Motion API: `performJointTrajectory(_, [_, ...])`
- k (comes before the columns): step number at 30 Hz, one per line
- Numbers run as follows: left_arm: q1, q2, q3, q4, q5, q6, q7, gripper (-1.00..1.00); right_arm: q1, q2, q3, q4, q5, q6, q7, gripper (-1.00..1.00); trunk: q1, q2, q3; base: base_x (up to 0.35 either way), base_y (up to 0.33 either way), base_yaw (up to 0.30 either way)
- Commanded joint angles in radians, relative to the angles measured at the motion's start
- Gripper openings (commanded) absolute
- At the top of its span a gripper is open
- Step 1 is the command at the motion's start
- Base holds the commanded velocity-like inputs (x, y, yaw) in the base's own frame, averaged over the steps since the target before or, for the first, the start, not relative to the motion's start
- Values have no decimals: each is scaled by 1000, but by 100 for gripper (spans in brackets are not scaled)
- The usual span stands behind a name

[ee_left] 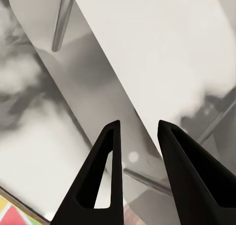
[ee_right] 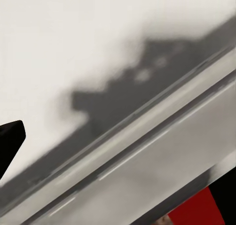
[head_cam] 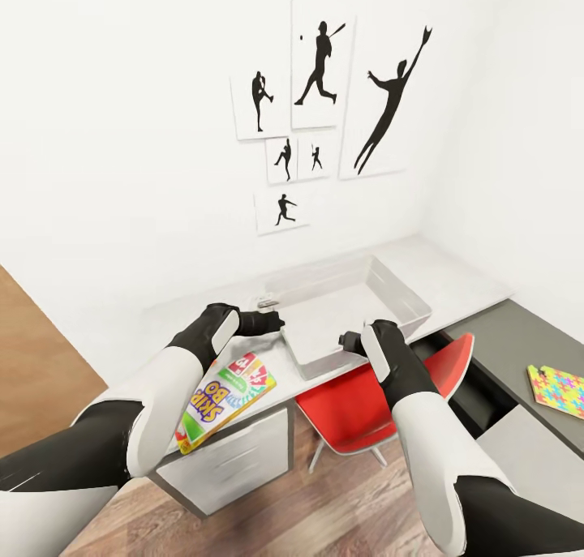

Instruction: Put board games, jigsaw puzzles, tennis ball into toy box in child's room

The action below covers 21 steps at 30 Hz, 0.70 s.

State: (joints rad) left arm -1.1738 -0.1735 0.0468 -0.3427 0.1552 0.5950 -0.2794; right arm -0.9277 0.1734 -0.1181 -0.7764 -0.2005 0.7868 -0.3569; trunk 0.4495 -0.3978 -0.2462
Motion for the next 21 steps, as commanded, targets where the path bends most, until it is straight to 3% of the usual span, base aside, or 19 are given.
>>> performJointTrajectory(1, [-1,-1,-2,-14,21,9,3,-100,0,1,5,12,-17,5,-10,-100,1,-2,-2,0,0,0])
performJointTrajectory(21, [-1,-1,-2,-14,21,9,3,-100,0,1,5,12,-17,5,-8,-100,1,-2,-5,0,0,0])
